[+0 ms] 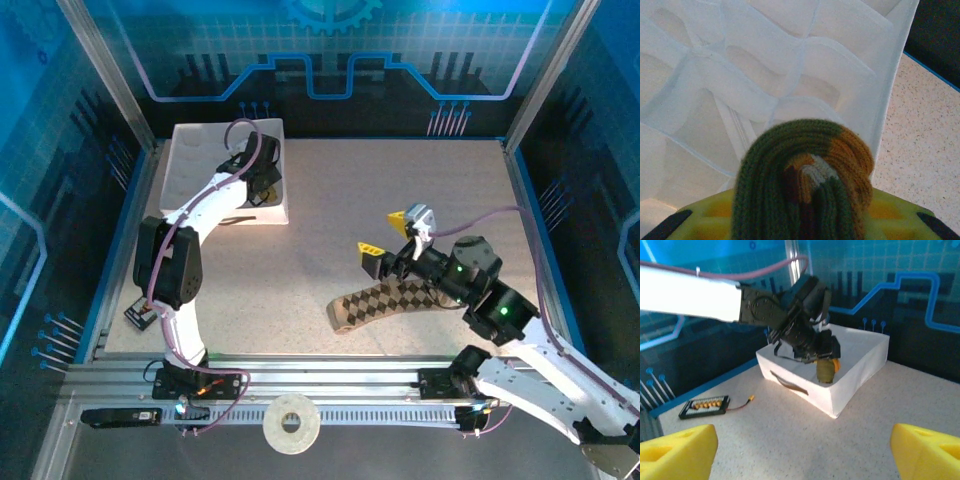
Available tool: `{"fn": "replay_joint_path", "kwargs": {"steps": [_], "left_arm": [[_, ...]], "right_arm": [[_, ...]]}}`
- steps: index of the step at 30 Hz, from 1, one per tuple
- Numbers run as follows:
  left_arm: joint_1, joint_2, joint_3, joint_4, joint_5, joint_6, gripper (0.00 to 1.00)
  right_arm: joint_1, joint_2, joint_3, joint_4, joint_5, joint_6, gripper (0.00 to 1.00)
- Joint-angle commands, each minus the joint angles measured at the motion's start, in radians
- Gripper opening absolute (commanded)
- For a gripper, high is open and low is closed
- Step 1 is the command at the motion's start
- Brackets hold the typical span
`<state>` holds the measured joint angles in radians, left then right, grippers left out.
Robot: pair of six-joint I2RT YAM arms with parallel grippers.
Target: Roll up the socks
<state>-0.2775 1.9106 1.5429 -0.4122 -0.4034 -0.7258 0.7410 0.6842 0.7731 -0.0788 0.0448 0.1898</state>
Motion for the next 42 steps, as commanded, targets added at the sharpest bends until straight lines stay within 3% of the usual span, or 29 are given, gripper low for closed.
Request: {"fn": "replay_joint_path", "kwargs": {"steps": [1, 12, 15, 17, 24, 30, 34, 36, 39, 42], "left_arm": [[-0.013, -0.013, -0.054, 0.051, -0.037, 0.019, 0.13], [-0.03, -0.028, -0.139, 0.104, -0.049, 0.002, 0.17], [-0.038, -0.037, -0.142, 0.097, -0.037, -0.001, 0.38], [-0.038, -0.05, -0.142, 0.073, -0.023, -0.017, 0.56], [-0.038, -0.142, -0.126, -0.04, 0.018, -0.069, 0.92], [-0.037, -0.196, -0.074, -0.165, 0.048, -0.103, 0.94], [-0.037, -0.259, -0.067, -0.207, 0.093, -0.151, 0.89], [-0.043, -0.296, -0.07, -0.21, 0.161, -0.16, 0.85], [-0.086, -0.338, -0.125, -0.125, 0.376, -0.141, 0.71], [-0.217, -0.319, -0.158, -0.102, 0.544, -0.08, 0.59]], "right_arm": [[0.012, -0.007, -0.02, 0.08, 0.073, -0.033, 0.92], [0.012, 0.046, -0.001, 0.044, 0.053, -0.038, 0.92], [0.011, 0.056, -0.001, 0.031, 0.049, -0.048, 0.93], [0.01, 0.063, -0.002, 0.024, 0.051, -0.049, 0.93], [0.003, 0.104, 0.015, -0.017, 0.096, -0.055, 0.93], [-0.008, 0.167, 0.063, -0.075, 0.133, -0.07, 0.93], [-0.025, 0.223, 0.1, -0.174, 0.237, -0.04, 0.91], [-0.048, 0.263, 0.158, -0.287, 0.32, 0.047, 0.87], [-0.129, 0.34, 0.217, -0.516, 0.33, 0.252, 0.8], [-0.198, 0.397, 0.21, -0.679, 0.297, 0.441, 0.68]]}}
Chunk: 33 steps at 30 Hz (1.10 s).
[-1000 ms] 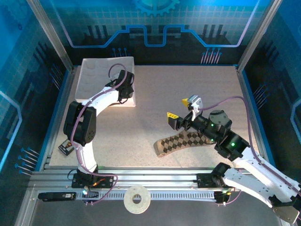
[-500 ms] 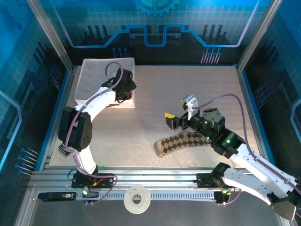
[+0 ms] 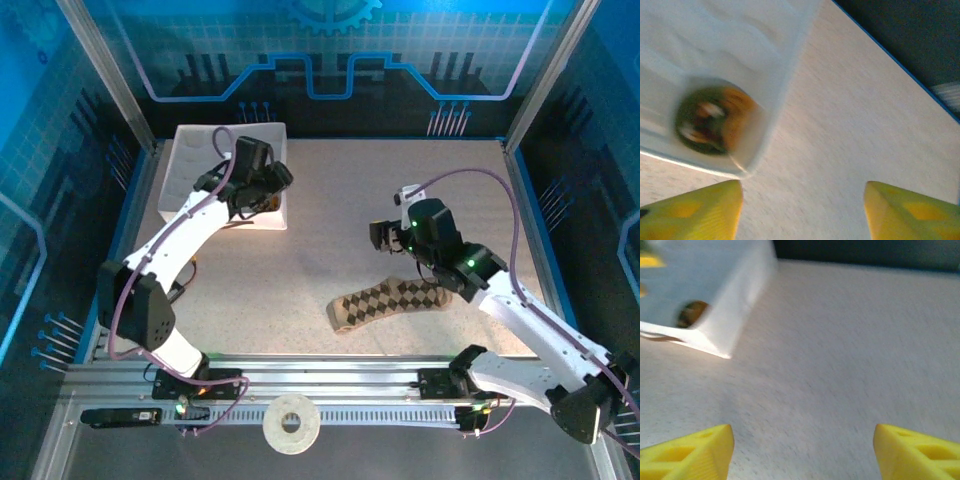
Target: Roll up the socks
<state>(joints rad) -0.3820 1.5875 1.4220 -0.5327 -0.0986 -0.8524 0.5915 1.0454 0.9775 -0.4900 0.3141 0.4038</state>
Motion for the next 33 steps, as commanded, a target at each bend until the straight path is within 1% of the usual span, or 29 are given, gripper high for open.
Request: {"fn": "replay_joint_path", "kwargs": {"steps": [1, 3, 4, 6, 8, 11, 14, 16, 18, 20, 22, 24, 26, 29, 31, 33], "left_arm": [[-0.168, 0.02, -0.04, -0.003, 0.263, 0.081, 0.57], [-0.276, 0.053, -0.054, -0.033, 0.295, 0.149, 0.53], [-0.328, 0.072, -0.064, -0.043, 0.3, 0.171, 0.5], [-0.409, 0.109, -0.093, -0.03, 0.326, 0.177, 0.44], [-0.478, 0.165, -0.106, -0.017, 0.34, 0.176, 0.42], [-0.547, 0.254, -0.098, 0.004, 0.334, 0.172, 0.42], [-0.575, 0.338, -0.07, 0.004, 0.298, 0.152, 0.42], [-0.57, 0.372, -0.072, -0.003, 0.26, 0.115, 0.42], [-0.555, 0.391, -0.097, 0.006, 0.249, 0.07, 0.41], [-0.532, 0.392, -0.142, 0.002, 0.245, 0.024, 0.4], [-0.505, 0.361, -0.206, -0.003, 0.23, -0.017, 0.4], [-0.469, 0.303, -0.306, 0.042, 0.236, -0.071, 0.4], [-0.431, 0.242, -0.4, 0.076, 0.24, -0.135, 0.41], [-0.375, 0.163, -0.528, 0.141, 0.259, -0.233, 0.41], [-0.342, 0.122, -0.591, 0.201, 0.282, -0.301, 0.41], [-0.323, 0.092, -0.622, 0.25, 0.302, -0.351, 0.42]], "right_arm": [[-0.068, 0.044, -0.015, -0.303, 0.016, 0.278, 0.68], [-0.1, 0.043, -0.067, -0.314, -0.016, 0.344, 0.71], [-0.113, 0.038, -0.092, -0.305, -0.023, 0.375, 0.72], [-0.134, 0.029, -0.157, -0.298, -0.025, 0.452, 0.73], [-0.157, 0.021, -0.218, -0.261, -0.041, 0.505, 0.75], [-0.216, 0.023, -0.32, -0.135, -0.143, 0.547, 0.76], [-0.26, 0.048, -0.426, 0.071, -0.275, 0.588, 0.76], [-0.264, 0.082, -0.464, 0.194, -0.315, 0.602, 0.76], [-0.265, 0.144, -0.465, 0.256, -0.341, 0.6, 0.75], [-0.265, 0.237, -0.438, 0.304, -0.389, 0.598, 0.74], [-0.255, 0.333, -0.404, 0.355, -0.443, 0.599, 0.74], [-0.236, 0.443, -0.357, 0.417, -0.499, 0.604, 0.74], [-0.211, 0.574, -0.278, 0.456, -0.551, 0.601, 0.73], [-0.167, 0.767, -0.074, 0.451, -0.631, 0.576, 0.71], [-0.129, 0.87, 0.068, 0.397, -0.642, 0.528, 0.74], [-0.103, 0.922, 0.172, 0.381, -0.65, 0.454, 0.77]]}}
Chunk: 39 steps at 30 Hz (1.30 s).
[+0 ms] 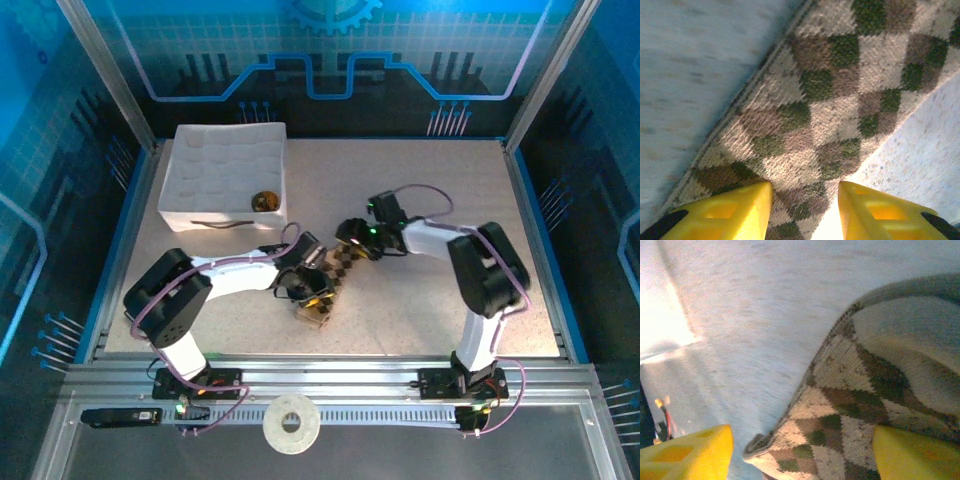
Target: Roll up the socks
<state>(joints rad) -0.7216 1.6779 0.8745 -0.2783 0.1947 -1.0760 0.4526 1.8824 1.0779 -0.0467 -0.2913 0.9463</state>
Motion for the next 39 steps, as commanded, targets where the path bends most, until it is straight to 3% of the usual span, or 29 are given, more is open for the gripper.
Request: {"fn": "replay_joint_path", "kwargs": {"steps": [1, 6, 11, 15, 19, 22, 25, 30, 39], "left_arm": [[0.02, -0.01, -0.076, 0.001, 0.012, -0.144, 0.42], [0.039, -0.064, -0.036, -0.087, -0.012, -0.183, 0.44], [0.077, -0.168, -0.001, -0.144, -0.039, -0.217, 0.49], [0.136, -0.257, 0.09, -0.352, -0.114, -0.171, 0.49], [0.243, -0.335, 0.065, -0.418, -0.082, -0.113, 0.49], [0.336, -0.407, 0.002, -0.434, -0.053, -0.073, 0.49], [0.421, -0.476, -0.069, -0.426, -0.009, -0.038, 0.48], [0.477, -0.553, -0.149, -0.427, 0.025, -0.014, 0.47], [0.501, -0.625, -0.229, -0.413, 0.045, -0.057, 0.47]], "right_arm": [[0.045, 0.1, 0.113, -0.054, -0.066, -0.131, 0.79], [0.055, 0.0, 0.163, -0.055, -0.096, -0.35, 0.8], [0.073, -0.267, 0.001, -0.089, 0.02, -0.673, 0.8], [0.185, -0.486, -0.19, -0.06, 0.161, -0.963, 0.8], [0.405, -0.596, -0.353, -0.012, 0.276, -1.198, 0.81], [0.559, -0.547, -0.347, -0.06, 0.411, -1.24, 0.79], [0.65, -0.487, -0.352, -0.038, 0.477, -1.244, 0.78], [0.702, -0.359, -0.336, 0.019, 0.558, -1.259, 0.77], [0.724, -0.22, -0.268, 0.014, 0.532, -1.251, 0.72]]}}
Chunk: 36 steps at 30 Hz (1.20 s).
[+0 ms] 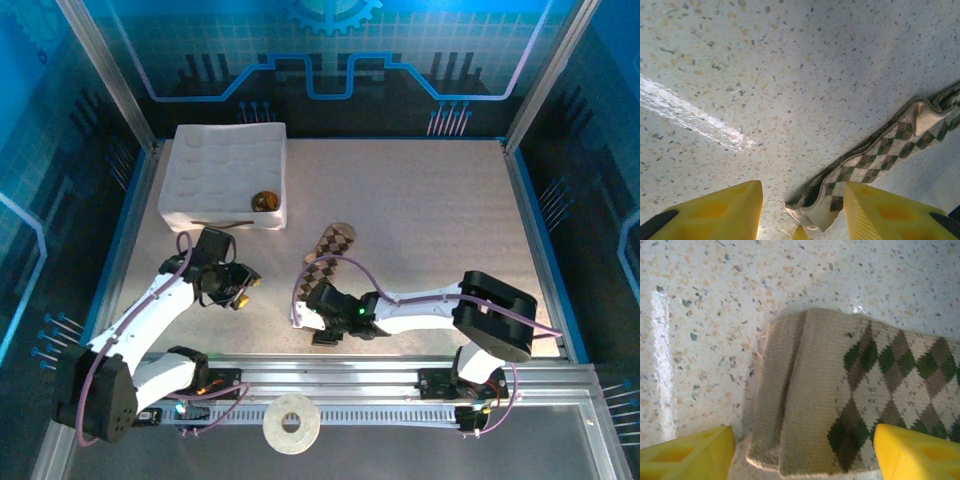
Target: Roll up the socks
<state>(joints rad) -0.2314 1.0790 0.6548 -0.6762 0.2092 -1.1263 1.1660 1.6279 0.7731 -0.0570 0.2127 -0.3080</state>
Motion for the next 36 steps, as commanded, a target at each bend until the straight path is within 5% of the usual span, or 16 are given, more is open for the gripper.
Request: {"fn": "replay_joint_path", "kwargs": {"steps": [1, 4, 9, 12, 17, 27, 36], "left_arm": [[0.012, -0.028, -0.009, -0.019, 0.031, -0.006, 0.47], [0.012, -0.028, -0.006, -0.023, 0.033, -0.002, 0.47], [0.014, -0.026, 0.007, -0.026, 0.039, 0.002, 0.47], [0.013, -0.024, 0.015, -0.034, 0.04, 0.007, 0.47], [0.013, -0.024, 0.011, -0.028, 0.057, -0.002, 0.47], [-0.003, 0.035, 0.011, 0.04, 0.138, 0.004, 0.46], [-0.152, 0.147, 0.043, 0.187, 0.162, -0.073, 0.41]], "right_arm": [[0.011, 0.051, 0.046, 0.02, 0.035, 0.013, 0.7], [0.011, 0.105, 0.073, 0.003, 0.077, 0.032, 0.55], [-0.003, 0.119, 0.096, -0.007, 0.061, 0.059, 0.14], [-0.015, 0.093, 0.101, -0.031, 0.031, 0.073, 0.0], [-0.076, 0.034, 0.137, -0.089, -0.134, 0.133, 0.0], [-0.315, 0.145, 0.257, -0.269, -0.7, 0.325, 0.0], [-0.436, 0.341, 0.367, -0.376, -0.834, 0.416, 0.0]]}}
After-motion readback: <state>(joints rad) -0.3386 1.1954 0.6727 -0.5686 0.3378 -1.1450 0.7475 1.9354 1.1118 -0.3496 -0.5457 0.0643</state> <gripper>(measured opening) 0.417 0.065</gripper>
